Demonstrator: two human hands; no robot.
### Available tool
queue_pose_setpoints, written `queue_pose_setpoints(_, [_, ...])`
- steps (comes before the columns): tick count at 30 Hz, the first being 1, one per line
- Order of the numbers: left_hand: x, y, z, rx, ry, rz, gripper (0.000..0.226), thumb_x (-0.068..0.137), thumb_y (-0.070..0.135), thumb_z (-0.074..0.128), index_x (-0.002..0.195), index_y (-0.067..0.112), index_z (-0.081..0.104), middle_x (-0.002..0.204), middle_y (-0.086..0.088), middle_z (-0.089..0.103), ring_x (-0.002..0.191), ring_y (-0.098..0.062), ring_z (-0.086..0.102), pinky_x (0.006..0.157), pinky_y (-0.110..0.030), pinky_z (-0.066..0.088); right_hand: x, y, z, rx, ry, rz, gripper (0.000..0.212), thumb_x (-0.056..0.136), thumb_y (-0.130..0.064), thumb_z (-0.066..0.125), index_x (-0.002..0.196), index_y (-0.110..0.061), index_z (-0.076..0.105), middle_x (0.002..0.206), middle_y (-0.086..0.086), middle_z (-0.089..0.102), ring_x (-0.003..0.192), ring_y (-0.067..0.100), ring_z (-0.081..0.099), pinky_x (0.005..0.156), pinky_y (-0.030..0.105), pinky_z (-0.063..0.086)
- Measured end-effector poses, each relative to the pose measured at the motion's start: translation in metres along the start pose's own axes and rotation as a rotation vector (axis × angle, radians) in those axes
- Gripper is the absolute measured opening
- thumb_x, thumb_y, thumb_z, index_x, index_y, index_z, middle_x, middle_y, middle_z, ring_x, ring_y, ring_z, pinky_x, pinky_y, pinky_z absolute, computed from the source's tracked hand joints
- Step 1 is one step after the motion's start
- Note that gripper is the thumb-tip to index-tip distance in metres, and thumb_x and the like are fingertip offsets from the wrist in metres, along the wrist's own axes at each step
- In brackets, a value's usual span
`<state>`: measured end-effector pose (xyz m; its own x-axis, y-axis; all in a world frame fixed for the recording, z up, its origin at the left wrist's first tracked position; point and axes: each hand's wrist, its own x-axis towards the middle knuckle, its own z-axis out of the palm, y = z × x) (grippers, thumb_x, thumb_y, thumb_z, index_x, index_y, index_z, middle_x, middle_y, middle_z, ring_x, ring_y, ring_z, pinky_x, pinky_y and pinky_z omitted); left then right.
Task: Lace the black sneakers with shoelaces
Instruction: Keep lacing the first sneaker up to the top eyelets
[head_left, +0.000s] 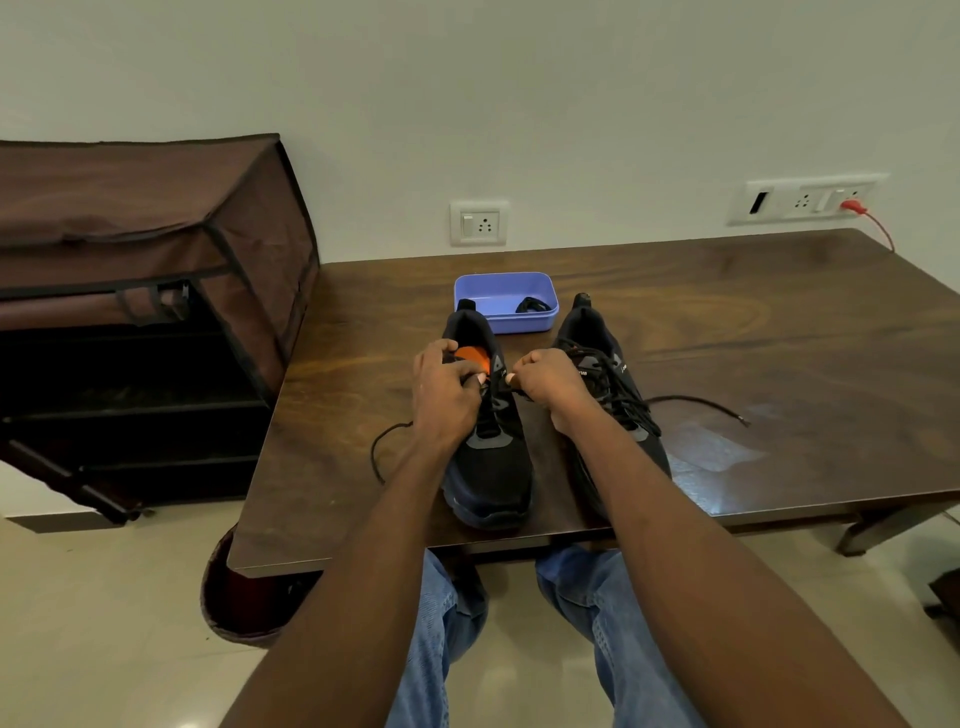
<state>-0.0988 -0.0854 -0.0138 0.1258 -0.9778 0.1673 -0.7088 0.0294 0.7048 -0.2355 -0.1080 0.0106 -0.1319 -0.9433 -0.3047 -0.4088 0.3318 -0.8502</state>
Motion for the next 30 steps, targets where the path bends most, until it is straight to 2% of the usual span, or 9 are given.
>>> queue_pose_setpoints(6, [0.003,-0.002,0.001,-0.032,-0.093,-0.022,0.017,0.095,0.015,0.064,0.108,0.007,0.071,0.143,-0.002,0.034,0.137,-0.019,0.025,0.108,-0.028,0.026,0.001,0.003,0.002,-0.059,-0.042,-0.017,0.020,0.084,-0.004,0.064,0.070,-0.017,0.058,0.083,0.008,0.062,0.081,0.022,0.056,0.076,0.041,0.051])
queue_pose_setpoints(11, [0.002,-0.002,0.006,-0.129,-0.041,-0.076,0.013,0.093,0.015,0.066,0.103,0.010,0.073,0.143,0.000,0.041,0.136,-0.020,0.029,0.106,-0.029,0.029,-0.001,0.003,0.002,-0.112,-0.042,-0.032,0.007,0.085,-0.004,0.065,0.091,-0.005,0.070,0.096,0.011,0.071,0.094,0.026,0.066,0.089,0.045,0.055])
queue_pose_setpoints(15, [0.005,-0.002,0.011,-0.328,-0.009,-0.202,0.003,0.088,0.018,0.072,0.089,0.021,0.071,0.150,-0.002,0.045,0.140,-0.023,0.033,0.113,-0.043,0.034,-0.005,0.002,0.002,-0.187,-0.034,-0.063,0.009,0.088,-0.007,0.067,0.095,-0.009,0.072,0.096,0.009,0.071,0.093,0.024,0.066,0.088,0.042,0.057])
queue_pose_setpoints(16, [0.006,-0.003,0.014,-0.349,-0.027,-0.240,0.019,0.086,0.022,0.073,0.104,0.017,0.070,0.150,-0.005,0.046,0.138,-0.024,0.037,0.112,-0.048,0.036,-0.007,0.002,0.002,-0.200,-0.030,-0.071,0.010,0.088,-0.007,0.067,0.095,-0.010,0.073,0.096,0.009,0.071,0.093,0.023,0.066,0.087,0.042,0.057])
queue_pose_setpoints(18, [0.010,-0.012,0.020,-0.368,-0.074,-0.329,0.074,0.078,0.035,0.072,0.144,0.016,0.046,0.141,-0.009,0.054,0.131,-0.026,0.047,0.107,-0.052,0.042,-0.008,0.003,0.003,-0.217,-0.026,-0.093,0.009,0.089,-0.008,0.066,0.094,-0.011,0.073,0.095,0.008,0.071,0.092,0.022,0.066,0.086,0.041,0.057])
queue_pose_setpoints(20, [0.012,-0.016,0.022,-0.354,-0.097,-0.341,0.090,0.072,0.042,0.068,0.153,0.023,0.033,0.142,-0.009,0.053,0.129,-0.024,0.049,0.105,-0.051,0.045,-0.010,0.003,0.003,-0.241,-0.026,-0.114,0.006,0.089,-0.010,0.067,0.087,-0.013,0.072,0.091,0.007,0.071,0.088,0.022,0.066,0.080,0.038,0.056])
queue_pose_setpoints(23, [0.006,-0.007,0.010,-0.226,-0.110,-0.218,0.059,0.089,0.033,0.065,0.144,0.017,0.050,0.150,-0.008,0.045,0.136,-0.027,0.041,0.110,-0.051,0.039,-0.011,0.001,0.004,-0.297,0.009,-0.150,0.007,0.089,-0.013,0.069,0.081,-0.012,0.070,0.082,0.006,0.068,0.076,0.020,0.063,0.067,0.034,0.051])
queue_pose_setpoints(25, [0.003,-0.005,0.003,-0.044,-0.103,-0.078,0.039,0.100,0.031,0.055,0.136,0.019,0.060,0.151,-0.005,0.043,0.136,-0.028,0.040,0.112,-0.047,0.037,-0.012,0.000,0.006,-0.324,0.051,-0.183,0.011,0.089,-0.014,0.068,0.079,-0.011,0.070,0.080,0.007,0.070,0.075,0.022,0.065,0.068,0.037,0.054])
queue_pose_setpoints(30, [-0.003,0.004,-0.012,-0.089,-0.015,-0.064,0.022,0.099,0.024,0.054,0.100,0.011,0.071,0.102,-0.001,0.065,0.092,-0.019,0.060,0.084,-0.044,0.052,-0.020,-0.003,0.009,-0.389,0.056,-0.248,0.031,0.091,-0.020,0.066,0.061,-0.022,0.058,0.076,0.003,0.067,0.075,0.022,0.065,0.071,0.038,0.056])
